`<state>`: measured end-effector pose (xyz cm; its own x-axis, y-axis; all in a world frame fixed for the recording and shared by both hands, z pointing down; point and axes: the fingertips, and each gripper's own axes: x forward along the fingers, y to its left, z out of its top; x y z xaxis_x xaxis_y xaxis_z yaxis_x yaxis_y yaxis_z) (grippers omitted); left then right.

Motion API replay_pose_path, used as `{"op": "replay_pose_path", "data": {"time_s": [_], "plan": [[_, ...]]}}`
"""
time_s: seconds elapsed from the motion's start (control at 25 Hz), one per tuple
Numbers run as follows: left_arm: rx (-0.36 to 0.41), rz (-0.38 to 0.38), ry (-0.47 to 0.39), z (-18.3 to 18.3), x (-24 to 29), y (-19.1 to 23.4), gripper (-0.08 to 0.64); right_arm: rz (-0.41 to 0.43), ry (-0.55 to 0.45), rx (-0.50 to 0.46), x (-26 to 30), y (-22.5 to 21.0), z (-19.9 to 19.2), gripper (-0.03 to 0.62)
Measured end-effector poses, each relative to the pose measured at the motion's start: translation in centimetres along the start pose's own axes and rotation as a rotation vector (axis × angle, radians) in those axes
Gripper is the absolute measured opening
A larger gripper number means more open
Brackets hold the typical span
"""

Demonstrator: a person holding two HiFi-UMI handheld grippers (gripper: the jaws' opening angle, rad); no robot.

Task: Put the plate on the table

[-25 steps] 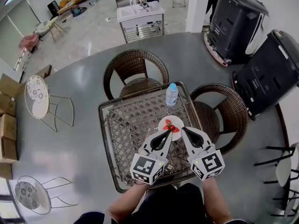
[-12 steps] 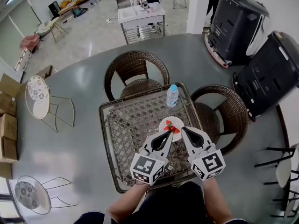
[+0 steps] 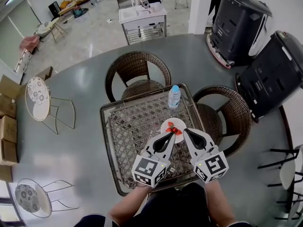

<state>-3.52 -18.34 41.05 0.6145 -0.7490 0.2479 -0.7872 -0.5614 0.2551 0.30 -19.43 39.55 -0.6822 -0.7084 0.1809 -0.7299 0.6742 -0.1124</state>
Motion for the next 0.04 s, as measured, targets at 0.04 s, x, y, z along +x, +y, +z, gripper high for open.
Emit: {"op": "replay_pose_path", "data": {"time_s": [0.04], "plan": [[-0.001, 0.0, 0.001, -0.01, -0.05, 0.02, 0.008, 0.0, 0.001, 0.0, -0.01, 0.06, -0.01, 0.005]]}}
